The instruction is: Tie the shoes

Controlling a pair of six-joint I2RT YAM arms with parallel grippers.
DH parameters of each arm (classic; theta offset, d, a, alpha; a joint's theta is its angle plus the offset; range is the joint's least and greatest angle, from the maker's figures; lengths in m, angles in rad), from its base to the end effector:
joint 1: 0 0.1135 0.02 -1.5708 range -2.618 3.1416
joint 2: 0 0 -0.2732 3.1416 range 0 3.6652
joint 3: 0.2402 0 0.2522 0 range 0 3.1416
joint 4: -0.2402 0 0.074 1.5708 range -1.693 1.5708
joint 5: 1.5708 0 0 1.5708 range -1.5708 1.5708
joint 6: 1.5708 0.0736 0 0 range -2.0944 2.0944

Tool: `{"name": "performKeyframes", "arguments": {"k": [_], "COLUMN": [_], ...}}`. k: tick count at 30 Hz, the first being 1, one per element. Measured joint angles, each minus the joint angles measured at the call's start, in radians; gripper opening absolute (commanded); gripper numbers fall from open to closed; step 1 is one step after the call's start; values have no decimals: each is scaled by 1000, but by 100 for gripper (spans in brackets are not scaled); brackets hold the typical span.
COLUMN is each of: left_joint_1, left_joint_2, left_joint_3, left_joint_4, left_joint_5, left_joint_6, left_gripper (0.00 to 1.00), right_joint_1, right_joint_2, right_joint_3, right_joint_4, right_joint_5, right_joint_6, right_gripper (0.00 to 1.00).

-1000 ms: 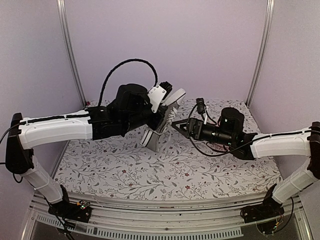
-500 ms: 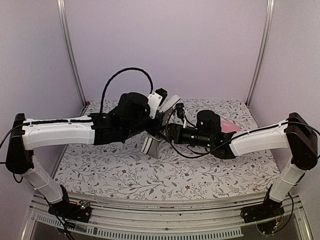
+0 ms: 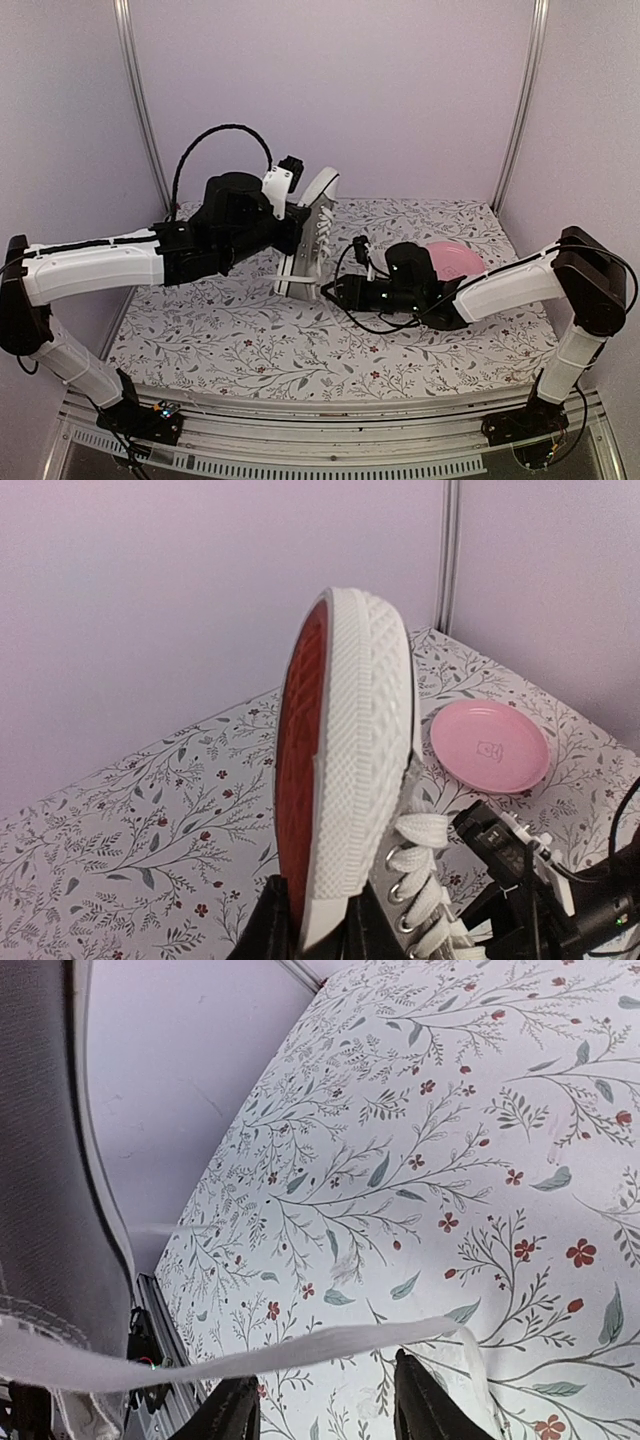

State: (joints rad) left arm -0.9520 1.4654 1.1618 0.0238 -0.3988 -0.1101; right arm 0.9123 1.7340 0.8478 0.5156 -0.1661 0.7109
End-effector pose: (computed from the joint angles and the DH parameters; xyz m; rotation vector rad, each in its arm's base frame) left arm 0.2433 -0.2924 0.3300 0.4919 1.7779 -0.3778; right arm 0.2366 0.3257 0.1782 -0.3369 2.1199 1.1865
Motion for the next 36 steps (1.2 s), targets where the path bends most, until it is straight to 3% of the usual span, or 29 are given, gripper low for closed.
{"name": "performKeyframes", "arguments": {"k": [7,13,18,23,25,28,36], "left_joint_1": [18,45,54,56,56,57,56], "left_joint_2": [-26,-64,-164,-281,-314,-334,-301], "left_joint_3": [-19,-50,-154,-261,-299,-349,-393], "left_joint_4": [14,11,25,46,54,68,85], "left_joint_5": [14,33,85,122,130,137,119], "left_joint_6": [-3,5,-5,-60,-94,-148,-217], "left_gripper": [0,0,0,0,0,0,0], "right_joint_1": [-1,-2,27,121,159,197,212], "right_joint_2": [-13,-187,-301,-297,-270,-217,-105], "right_joint_3": [-5,-72,-73,-67,-47,-6,97], "right_joint_4": [-78,-105,-101,-97,-97,-93,-92], "right_joint_5": [81,59,33,34,34,39,57], "right_joint_6": [-29,-71,-63,-27,-17,-8,16], "right_gripper": [50,57,62,64,64,55,45]}}
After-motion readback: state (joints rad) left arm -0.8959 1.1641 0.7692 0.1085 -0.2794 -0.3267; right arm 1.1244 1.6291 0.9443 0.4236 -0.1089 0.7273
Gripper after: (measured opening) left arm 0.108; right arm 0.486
